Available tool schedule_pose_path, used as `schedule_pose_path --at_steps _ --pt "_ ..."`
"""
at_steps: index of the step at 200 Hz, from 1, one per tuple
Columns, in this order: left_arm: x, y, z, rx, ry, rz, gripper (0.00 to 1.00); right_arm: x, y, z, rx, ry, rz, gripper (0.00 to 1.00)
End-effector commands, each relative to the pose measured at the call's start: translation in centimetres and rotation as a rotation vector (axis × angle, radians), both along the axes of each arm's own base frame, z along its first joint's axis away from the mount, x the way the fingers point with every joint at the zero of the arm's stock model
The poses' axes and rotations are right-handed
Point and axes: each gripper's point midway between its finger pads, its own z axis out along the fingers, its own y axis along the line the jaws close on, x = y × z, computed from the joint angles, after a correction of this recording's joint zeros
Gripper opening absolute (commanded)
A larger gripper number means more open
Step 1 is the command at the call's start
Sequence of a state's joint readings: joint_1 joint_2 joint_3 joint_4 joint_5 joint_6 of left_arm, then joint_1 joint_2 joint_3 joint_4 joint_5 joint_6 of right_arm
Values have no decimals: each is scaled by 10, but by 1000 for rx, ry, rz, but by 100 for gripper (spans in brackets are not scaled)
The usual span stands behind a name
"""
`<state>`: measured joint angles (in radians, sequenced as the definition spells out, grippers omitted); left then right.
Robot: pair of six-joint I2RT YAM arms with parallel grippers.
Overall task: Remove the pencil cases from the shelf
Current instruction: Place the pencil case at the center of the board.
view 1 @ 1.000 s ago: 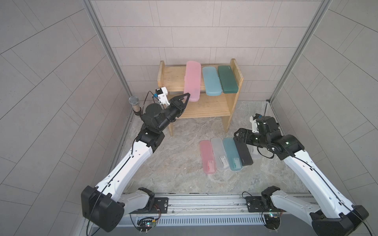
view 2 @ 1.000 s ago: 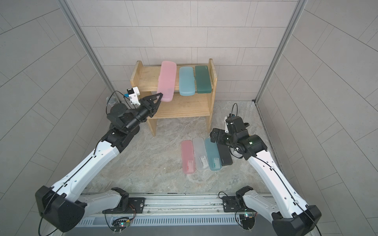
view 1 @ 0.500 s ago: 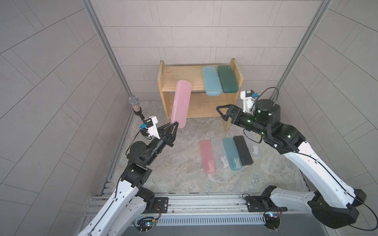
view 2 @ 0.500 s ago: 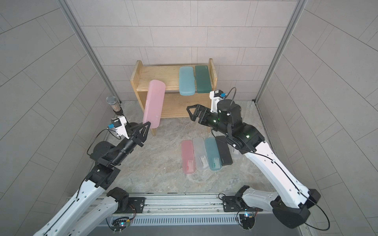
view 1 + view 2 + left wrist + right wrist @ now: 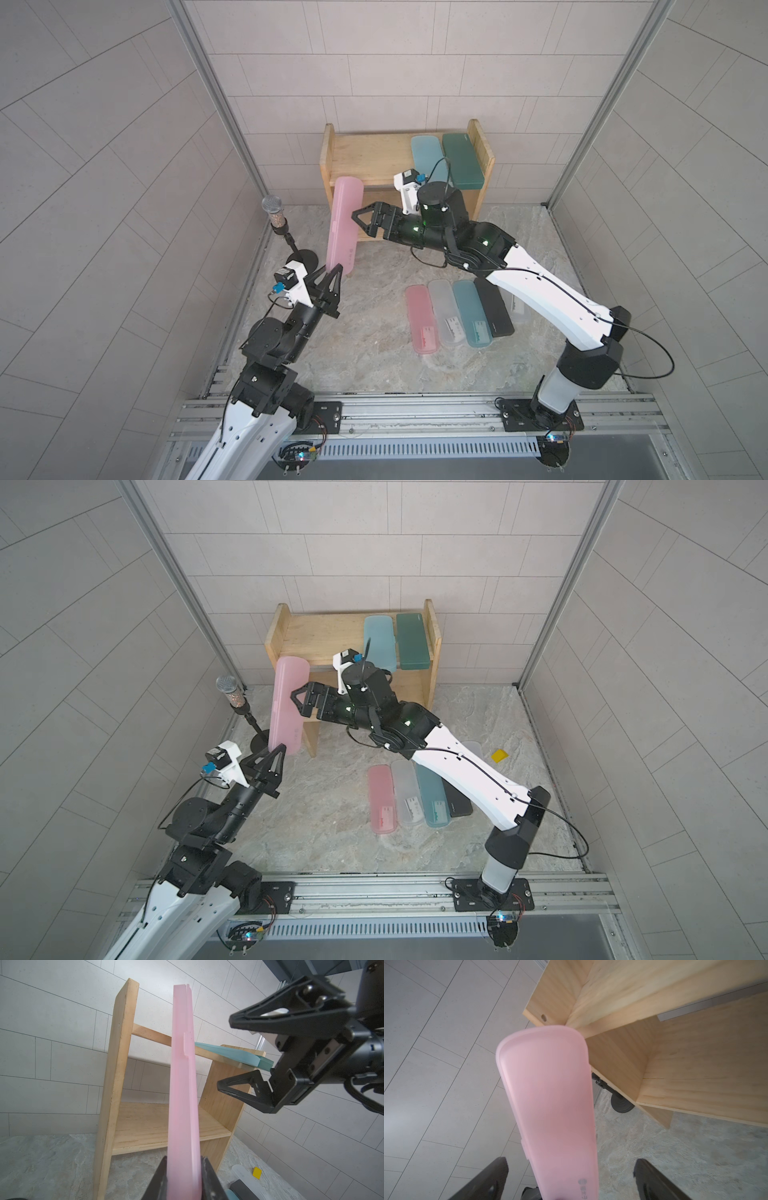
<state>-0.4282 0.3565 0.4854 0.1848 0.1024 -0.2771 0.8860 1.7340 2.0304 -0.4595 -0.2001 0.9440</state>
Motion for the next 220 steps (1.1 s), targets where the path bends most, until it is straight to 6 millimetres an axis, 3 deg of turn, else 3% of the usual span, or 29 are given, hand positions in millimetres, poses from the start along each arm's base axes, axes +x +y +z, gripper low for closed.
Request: schedule_pose_path --at_steps 1,41,78,148,154,176,200,220 --pt "-7 6 5 25 -42 25 0 -6 21 13 31 -10 57 100" --pt "-11 9 6 -2 -27 23 0 -7 51 3 -33 -9 119 100" --pt "-17 7 12 -26 -36 -3 0 -5 59 -13 -77 2 132 98" --pt "-18 5 16 -89 12 -35 0 -13 54 -18 -114 -18 161 67" --pt "-17 4 16 -83 19 -37 10 -13 52 -20 -122 -20 157 66" --pt "-16 8 15 -66 47 -13 97 -15 35 -24 -165 -31 134 65" --pt "-15 21 13 -36 61 63 100 -21 2 -39 -232 -23 104 65" --pt "-11 45 6 -21 113 207 100 -31 -28 -74 -300 31 96 66"
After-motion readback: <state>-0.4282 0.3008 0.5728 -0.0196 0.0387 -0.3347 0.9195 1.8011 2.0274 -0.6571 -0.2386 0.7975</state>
